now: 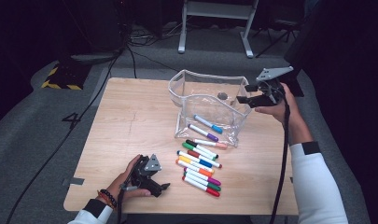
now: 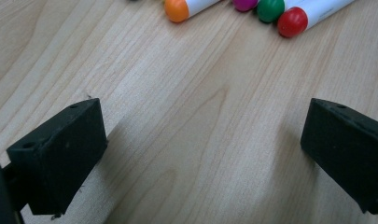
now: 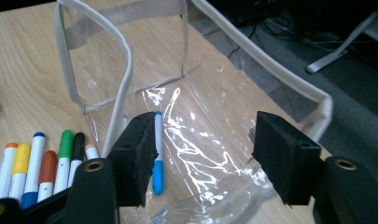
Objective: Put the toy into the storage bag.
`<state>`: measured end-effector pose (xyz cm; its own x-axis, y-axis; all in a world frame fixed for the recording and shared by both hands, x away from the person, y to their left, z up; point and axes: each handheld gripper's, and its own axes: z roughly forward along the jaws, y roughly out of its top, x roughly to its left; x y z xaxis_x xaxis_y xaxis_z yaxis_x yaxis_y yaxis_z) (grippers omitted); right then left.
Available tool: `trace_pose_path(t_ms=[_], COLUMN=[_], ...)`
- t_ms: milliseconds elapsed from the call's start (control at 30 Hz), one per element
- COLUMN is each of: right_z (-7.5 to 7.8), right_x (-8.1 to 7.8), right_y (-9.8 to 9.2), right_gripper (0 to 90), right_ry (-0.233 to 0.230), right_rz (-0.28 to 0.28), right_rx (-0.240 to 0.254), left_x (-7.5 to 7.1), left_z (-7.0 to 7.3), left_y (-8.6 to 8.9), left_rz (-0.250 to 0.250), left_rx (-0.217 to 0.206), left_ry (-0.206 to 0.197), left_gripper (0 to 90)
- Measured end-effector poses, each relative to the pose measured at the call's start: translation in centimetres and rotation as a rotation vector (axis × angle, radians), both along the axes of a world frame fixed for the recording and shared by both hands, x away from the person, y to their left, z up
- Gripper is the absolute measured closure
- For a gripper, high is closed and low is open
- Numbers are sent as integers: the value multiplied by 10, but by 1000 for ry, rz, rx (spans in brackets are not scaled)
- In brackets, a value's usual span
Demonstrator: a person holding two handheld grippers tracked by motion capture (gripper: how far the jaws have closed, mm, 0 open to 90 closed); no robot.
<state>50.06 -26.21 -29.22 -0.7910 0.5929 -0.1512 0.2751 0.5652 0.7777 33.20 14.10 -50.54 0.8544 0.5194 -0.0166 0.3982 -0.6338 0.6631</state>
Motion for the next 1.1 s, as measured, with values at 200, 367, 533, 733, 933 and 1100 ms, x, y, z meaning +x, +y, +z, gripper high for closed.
trace_pose_path(t_ms=[200, 367, 533, 733, 933, 1100], right_z=[-1, -11, -28, -56, -83, -107], right_x=[-22, -44, -66, -90, -105, -111], right_y=[-18, -30, -40, -48, -48, -38], right_gripper=[327, 321, 333, 368, 387, 433], right_ry=[-28, -59, -69, -56, -32, 2], right_rz=[-16, -33, -25, -2, 14, 54], right_rx=[28, 49, 67, 71, 64, 68], left_x=[0, 0, 0, 0, 0, 0], left_z=[0, 0, 0, 0, 0, 0], left_y=[0, 0, 0, 0, 0, 0], left_rz=[0, 0, 0, 0, 0, 0], left_rx=[0, 0, 0, 0, 0, 0], left_ry=[0, 0, 0, 0, 0, 0], left_gripper=[5, 5, 5, 5, 5, 5])
